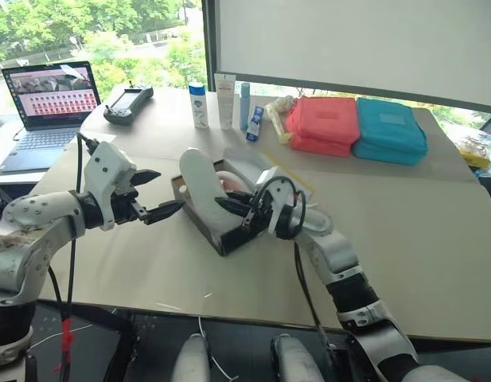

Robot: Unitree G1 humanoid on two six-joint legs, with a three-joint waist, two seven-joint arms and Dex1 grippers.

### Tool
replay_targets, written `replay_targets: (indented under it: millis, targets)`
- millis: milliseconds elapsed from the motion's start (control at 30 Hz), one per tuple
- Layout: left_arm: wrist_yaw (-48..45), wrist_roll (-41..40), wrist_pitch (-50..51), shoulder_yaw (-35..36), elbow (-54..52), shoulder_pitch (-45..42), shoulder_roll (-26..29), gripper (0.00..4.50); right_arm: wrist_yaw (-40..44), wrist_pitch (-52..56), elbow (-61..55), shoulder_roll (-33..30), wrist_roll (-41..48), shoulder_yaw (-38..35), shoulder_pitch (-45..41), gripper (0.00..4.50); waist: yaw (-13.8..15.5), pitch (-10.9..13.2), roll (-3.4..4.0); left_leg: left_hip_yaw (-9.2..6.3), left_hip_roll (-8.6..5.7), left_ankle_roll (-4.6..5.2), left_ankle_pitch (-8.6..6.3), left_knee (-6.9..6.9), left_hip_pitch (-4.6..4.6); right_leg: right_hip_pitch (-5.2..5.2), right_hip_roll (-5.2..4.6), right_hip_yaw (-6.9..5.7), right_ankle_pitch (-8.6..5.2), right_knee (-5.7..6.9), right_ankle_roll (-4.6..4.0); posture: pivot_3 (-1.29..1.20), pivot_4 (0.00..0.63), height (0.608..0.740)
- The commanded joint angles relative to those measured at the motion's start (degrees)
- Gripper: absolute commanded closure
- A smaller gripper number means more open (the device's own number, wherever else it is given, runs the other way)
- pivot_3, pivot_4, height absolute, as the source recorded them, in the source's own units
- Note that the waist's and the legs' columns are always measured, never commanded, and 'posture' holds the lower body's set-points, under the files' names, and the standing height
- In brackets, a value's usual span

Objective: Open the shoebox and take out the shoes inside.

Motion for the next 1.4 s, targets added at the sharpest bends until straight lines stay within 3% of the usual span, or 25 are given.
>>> replay_targets:
  millis: [33,67,133,300,367,633,933,1067,1167,1400]
  targets:
    - [0.0,0.5,-1.4,1.0,-0.5,-0.6,0.0,0.0,-2.9,-0.4,0.6,-1.9,-4.5,1.2,-2.4,4.05,-0.2,0.0,0.01,0.0,0.01,0.0,0.0,-0.02,0.0,-0.02,0.0,0.0,0.07,0.01,-0.04,0.0,0.15,0.74]
    - [0.1,0.5,-1.4,1.0,-0.5,-0.6,-0.1,0.0,-1.7,-4.4,0.8,-4.5,-10.7,6.0,-2.3,4.05,-0.2,0.0,0.01,0.0,0.01,0.0,0.0,-0.03,0.0,-0.04,0.01,0.0,0.11,0.02,-0.06,0.0,0.15,0.74]
    - [0.2,0.6,-1.5,1.0,-0.6,-0.6,-0.2,0.0,-4.4,1.6,0.5,-0.7,-2.3,-0.4,-2.8,4.05,-0.2,0.0,-0.01,0.02,0.01,-0.01,0.0,-0.06,0.02,-0.09,0.0,-0.01,0.13,0.01,-0.08,0.0,0.15,0.74]
    - [0.4,0.7,-1.5,1.2,-1.0,-0.1,-0.7,0.0,-8.7,6.3,1.7,1.2,4.3,-9.6,-6.8,4.05,-0.4,0.0,0.01,0.02,0.11,0.0,0.0,-0.13,0.04,-0.12,0.07,-0.03,0.2,0.04,-0.17,0.0,0.15,0.74]
    - [0.5,0.7,-1.5,1.3,-1.0,0.1,-0.8,0.0,-9.9,11.2,-0.1,2.8,11.8,-14.4,-8.8,4.05,-0.2,0.0,0.01,0.04,0.11,0.0,0.0,-0.12,0.01,-0.11,0.06,-0.03,0.21,0.03,-0.15,0.0,0.15,0.74]
    - [0.0,1.5,-2.3,0.3,0.0,-0.6,-1.3,0.0,-13.3,21.9,-5.3,2.3,26.0,-23.5,-13.6,4.05,-0.3,0.0,0.02,0.05,0.25,0.02,0.01,-0.15,-0.02,-0.17,0.22,-0.04,0.14,0.01,-0.15,0.0,0.15,0.74]
    - [-0.5,2.5,-3.0,-1.5,1.0,-2.2,-2.4,0.0,-9.6,18.8,-12.4,-1.6,17.5,-12.2,-9.2,4.05,-0.4,0.0,0.02,0.07,0.26,0.04,0.02,-0.14,-0.11,-0.21,0.23,-0.03,-0.13,0.01,-0.07,0.0,0.15,0.74]
    - [-0.6,2.6,-3.2,-2.0,1.2,-2.5,-2.5,0.0,-12.8,5.4,-4.3,-7.1,1.1,-7.4,-11.3,4.05,-0.3,0.0,0.03,0.08,0.25,0.04,0.02,-0.08,-0.15,-0.22,0.22,-0.02,-0.2,0.0,-0.01,0.0,0.15,0.74]
    - [-0.6,2.6,-3.1,-2.1,1.3,-2.7,-2.6,0.0,-16.6,-2.5,0.7,-9.5,-6.4,-6.7,-12.5,4.05,0.1,0.0,0.03,0.12,0.23,0.03,0.02,-0.06,-0.18,-0.19,0.17,-0.03,-0.2,-0.05,0.0,0.0,0.15,0.74]
    - [-1.0,2.5,-2.8,-1.7,1.2,-2.9,-2.1,0.0,-15.9,5.3,-5.8,-1.9,-0.4,-6.1,-8.1,4.05,-1.3,0.0,0.02,0.16,0.31,0.05,0.03,-0.12,-0.09,-0.22,0.27,0.01,-0.08,0.04,-0.06,0.0,0.15,0.74]
